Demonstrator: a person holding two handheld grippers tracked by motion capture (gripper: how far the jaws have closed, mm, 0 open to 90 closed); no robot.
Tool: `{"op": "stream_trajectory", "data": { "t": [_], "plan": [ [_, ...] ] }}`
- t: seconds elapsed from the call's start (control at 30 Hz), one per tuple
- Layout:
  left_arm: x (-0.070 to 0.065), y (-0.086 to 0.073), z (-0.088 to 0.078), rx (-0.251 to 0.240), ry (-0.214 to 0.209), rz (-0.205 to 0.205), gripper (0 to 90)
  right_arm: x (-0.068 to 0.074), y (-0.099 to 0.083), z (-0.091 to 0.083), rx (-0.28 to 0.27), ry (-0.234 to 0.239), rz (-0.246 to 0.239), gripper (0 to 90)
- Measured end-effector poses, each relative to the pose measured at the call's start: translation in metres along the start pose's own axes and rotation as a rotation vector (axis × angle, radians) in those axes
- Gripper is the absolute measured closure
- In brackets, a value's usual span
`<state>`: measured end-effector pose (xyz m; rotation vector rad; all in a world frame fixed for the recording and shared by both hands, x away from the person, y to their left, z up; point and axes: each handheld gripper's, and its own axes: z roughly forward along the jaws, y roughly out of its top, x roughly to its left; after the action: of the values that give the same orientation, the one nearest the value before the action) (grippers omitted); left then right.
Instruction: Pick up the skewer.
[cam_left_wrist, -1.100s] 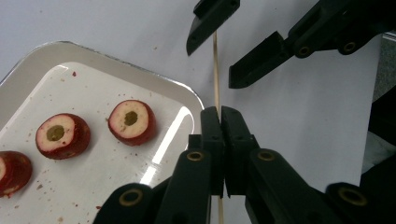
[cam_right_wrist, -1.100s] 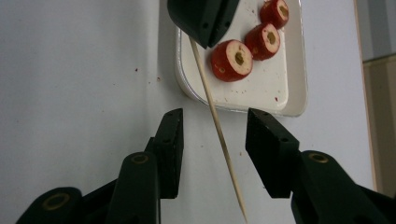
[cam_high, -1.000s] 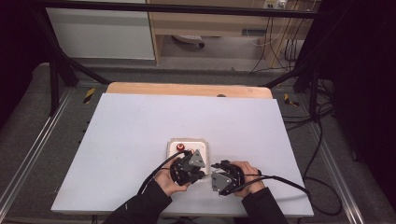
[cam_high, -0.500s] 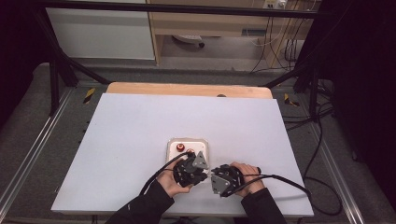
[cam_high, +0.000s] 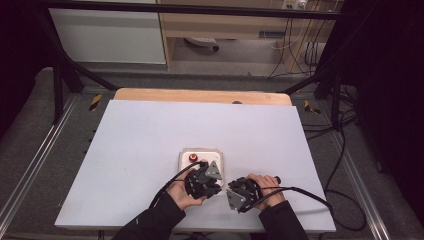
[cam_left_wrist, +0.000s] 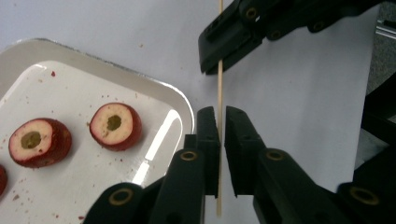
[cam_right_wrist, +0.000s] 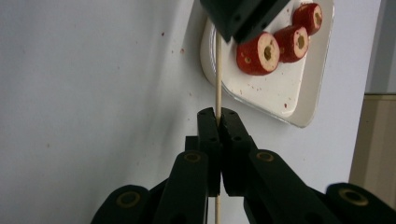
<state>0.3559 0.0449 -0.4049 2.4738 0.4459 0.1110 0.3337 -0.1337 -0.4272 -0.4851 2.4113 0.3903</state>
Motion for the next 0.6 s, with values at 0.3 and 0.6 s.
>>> {"op": "stream_trajectory", "data": {
  "t": [0.3,0.6],
  "plan": [
    [0.007,-0.004,-0.005,0.115,-0.018,-0.029,81.6,-0.004,0.007,-0.002,0.024,-0.025,-0.066,88.6],
    [0.003,0.0,0.005,0.163,-0.012,-0.031,87.8,-0.003,0.013,0.0,0.051,-0.026,-0.121,88.5]
  ]
}}
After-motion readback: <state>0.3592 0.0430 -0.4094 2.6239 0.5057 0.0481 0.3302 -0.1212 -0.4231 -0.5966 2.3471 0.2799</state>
